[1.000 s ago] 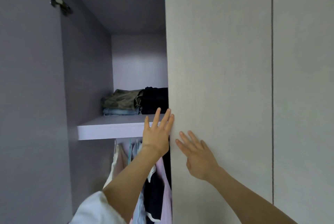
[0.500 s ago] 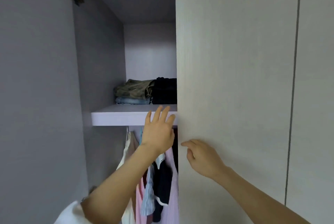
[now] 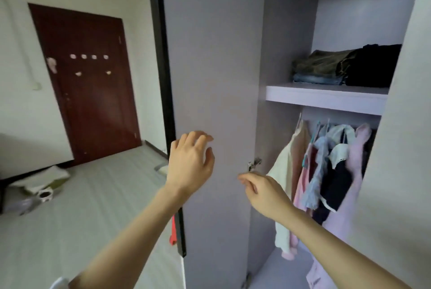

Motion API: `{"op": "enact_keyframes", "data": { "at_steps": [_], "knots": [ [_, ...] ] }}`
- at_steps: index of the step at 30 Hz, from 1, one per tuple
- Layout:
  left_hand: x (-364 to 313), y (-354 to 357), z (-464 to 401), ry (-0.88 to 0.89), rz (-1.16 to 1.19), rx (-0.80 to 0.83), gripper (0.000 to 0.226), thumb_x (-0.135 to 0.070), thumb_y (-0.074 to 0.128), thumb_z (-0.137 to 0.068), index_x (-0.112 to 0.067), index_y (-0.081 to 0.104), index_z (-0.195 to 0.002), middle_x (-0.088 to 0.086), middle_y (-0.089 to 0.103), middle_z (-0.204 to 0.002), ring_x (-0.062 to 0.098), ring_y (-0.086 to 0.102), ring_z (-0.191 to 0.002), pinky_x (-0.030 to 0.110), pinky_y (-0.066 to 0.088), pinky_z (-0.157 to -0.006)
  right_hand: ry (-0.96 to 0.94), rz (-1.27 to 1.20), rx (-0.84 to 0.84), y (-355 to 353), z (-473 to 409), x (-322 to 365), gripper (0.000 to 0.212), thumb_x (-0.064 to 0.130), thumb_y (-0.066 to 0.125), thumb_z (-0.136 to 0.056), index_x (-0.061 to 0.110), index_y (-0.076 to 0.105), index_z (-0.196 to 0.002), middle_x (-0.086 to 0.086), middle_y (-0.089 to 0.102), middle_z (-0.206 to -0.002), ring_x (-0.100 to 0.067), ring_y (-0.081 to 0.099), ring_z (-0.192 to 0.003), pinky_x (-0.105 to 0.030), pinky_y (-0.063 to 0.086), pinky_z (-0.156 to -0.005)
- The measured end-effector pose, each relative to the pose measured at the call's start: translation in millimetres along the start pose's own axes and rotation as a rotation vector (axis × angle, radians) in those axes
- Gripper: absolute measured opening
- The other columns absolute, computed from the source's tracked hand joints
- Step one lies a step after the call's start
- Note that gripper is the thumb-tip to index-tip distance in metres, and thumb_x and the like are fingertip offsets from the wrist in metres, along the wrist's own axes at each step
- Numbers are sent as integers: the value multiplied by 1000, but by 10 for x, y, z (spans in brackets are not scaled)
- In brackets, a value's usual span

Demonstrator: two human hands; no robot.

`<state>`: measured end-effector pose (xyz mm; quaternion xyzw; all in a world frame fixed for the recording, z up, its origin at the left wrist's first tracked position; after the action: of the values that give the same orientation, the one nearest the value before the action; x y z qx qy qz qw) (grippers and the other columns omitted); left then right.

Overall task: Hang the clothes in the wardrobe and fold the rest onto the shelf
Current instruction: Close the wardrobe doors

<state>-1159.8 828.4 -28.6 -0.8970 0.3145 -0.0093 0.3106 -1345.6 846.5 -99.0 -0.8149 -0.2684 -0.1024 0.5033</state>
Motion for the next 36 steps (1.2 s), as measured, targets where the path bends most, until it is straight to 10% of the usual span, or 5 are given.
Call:
{"op": "enact_keyframes", "data": {
  "at_steps": [7,14,28,36],
  "knots": [
    [961,-263,-56,-441,125,74,40,-12,51,-90,-10,50,-129,10,53,-127,28,55,-111,39,45,-94,-146,-92,143,640,-606,773,47,14,41,-96,17,36,-142,0,36,-145,-18,37,-132,-31,35,-106],
    [1366,-3,-531,-718,853,237,57,-26,51,-96,-24,26,-147,1,38,-146,22,39,-133,43,33,-108,-86,-66,92,747,-1054,843,59,17,40,-96,22,14,-149,4,17,-154,-18,26,-138,-33,33,-106],
    [548,12,-536,-100,975,177,25,-15,50,-96,-27,68,-107,-10,70,-105,5,63,-100,15,47,-87,-383,-190,-459,20,-772,772,51,28,44,-91,26,29,-139,6,37,-136,-3,39,-125,-14,35,-103],
    [-434,569,-724,352,842,251,36,-32,48,-95,-38,49,-131,-14,38,-140,-2,38,-125,2,28,-98,-147,118,-601,-714,-155,123,58,30,39,-90,31,18,-145,2,33,-142,10,35,-121,-11,42,-92]
  ]
}}
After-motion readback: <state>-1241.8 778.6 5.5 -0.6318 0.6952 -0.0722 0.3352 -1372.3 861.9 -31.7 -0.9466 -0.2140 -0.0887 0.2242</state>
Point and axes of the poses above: each hand's wrist, its own z-axis away from the middle knuckle, its own y-axis out of the palm, x = y × z, the point moved 2 cm from there along -z, towards the middle knuckle
